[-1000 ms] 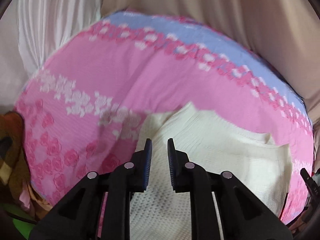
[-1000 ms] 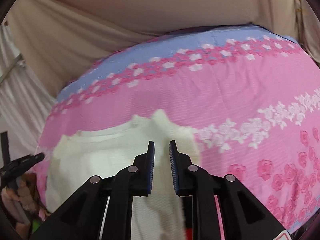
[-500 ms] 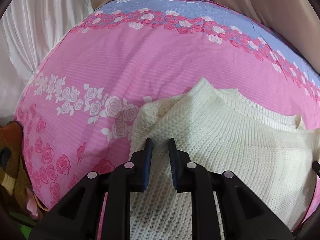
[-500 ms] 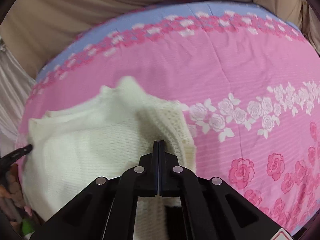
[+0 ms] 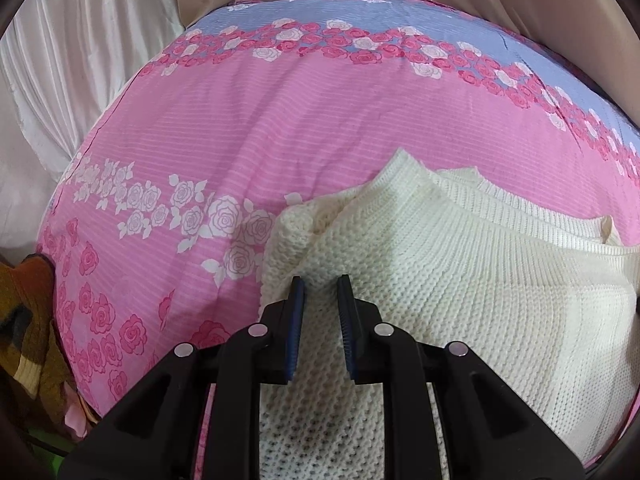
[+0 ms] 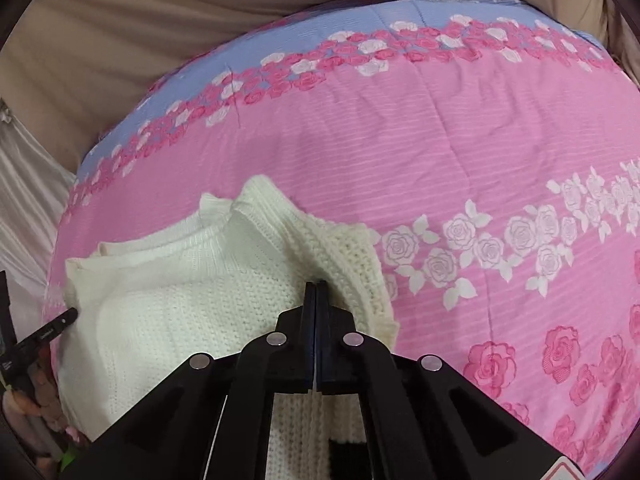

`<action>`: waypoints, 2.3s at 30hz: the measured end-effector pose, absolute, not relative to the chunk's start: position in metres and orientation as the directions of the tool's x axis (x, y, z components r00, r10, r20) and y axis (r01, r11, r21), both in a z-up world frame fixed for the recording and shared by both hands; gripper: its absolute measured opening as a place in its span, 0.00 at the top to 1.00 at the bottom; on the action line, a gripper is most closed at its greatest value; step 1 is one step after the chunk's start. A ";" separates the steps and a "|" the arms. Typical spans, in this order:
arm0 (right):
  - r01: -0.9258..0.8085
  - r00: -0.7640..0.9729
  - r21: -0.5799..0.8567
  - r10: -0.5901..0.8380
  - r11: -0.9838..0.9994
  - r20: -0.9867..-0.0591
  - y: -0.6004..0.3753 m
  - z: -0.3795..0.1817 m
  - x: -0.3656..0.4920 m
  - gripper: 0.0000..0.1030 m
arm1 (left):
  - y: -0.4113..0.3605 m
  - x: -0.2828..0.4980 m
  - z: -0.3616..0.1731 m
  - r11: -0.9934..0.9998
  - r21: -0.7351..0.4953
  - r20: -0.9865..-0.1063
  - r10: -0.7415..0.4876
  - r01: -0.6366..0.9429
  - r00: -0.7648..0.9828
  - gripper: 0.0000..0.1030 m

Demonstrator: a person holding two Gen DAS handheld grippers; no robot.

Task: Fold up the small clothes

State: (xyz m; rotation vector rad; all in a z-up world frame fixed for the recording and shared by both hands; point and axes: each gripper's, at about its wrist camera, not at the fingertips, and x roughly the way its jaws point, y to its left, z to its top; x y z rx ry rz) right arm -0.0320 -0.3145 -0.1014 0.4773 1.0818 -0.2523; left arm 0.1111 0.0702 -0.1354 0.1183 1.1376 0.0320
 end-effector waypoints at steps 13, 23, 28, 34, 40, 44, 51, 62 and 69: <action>0.406 0.477 0.244 0.023 0.881 -0.879 -0.314 -0.073 -0.105 0.60 | 0.137 0.056 -0.107 0.984 -0.161 -0.883 -0.111 -0.072 0.456 0.56; 0.332 0.496 0.200 0.010 0.922 -0.868 -0.307 -0.083 -0.028 0.43 | 0.072 0.107 -0.117 0.998 -0.029 -0.859 -0.051 0.051 0.510 0.36; 0.284 0.500 0.242 0.072 0.928 -0.863 -0.302 -0.085 -0.018 0.89 | 0.068 0.124 -0.128 0.992 -0.103 -0.884 -0.126 0.076 0.450 0.94; 0.016 0.688 0.452 0.318 0.892 -0.652 -0.280 0.029 -0.115 0.93 | 0.127 0.029 -0.015 0.932 -0.326 -0.714 -0.354 0.161 0.604 0.94; -0.058 0.789 0.422 0.301 0.905 -0.537 -0.274 0.117 -0.155 0.93 | 0.168 -0.023 0.053 0.929 -0.351 -0.632 -0.324 0.112 0.704 0.94; 0.033 0.776 0.370 0.210 0.928 -0.595 -0.290 0.090 -0.118 0.93 | 0.147 0.013 0.037 0.936 -0.340 -0.676 -0.307 0.086 0.669 0.93; 0.377 0.457 0.263 0.068 0.888 -0.887 -0.324 -0.100 -0.057 0.90 | 0.086 0.086 -0.119 0.993 -0.101 -0.874 -0.116 0.057 0.473 0.91; 0.379 0.551 0.304 0.050 0.874 -0.833 -0.317 -0.080 -0.090 0.46 | 0.103 0.077 -0.122 0.988 -0.155 -0.866 -0.144 0.017 0.478 0.84; 0.344 0.595 0.323 0.061 0.882 -0.801 -0.314 -0.068 -0.050 0.93 | 0.087 0.103 -0.112 0.994 -0.104 -0.841 -0.108 0.037 0.530 0.95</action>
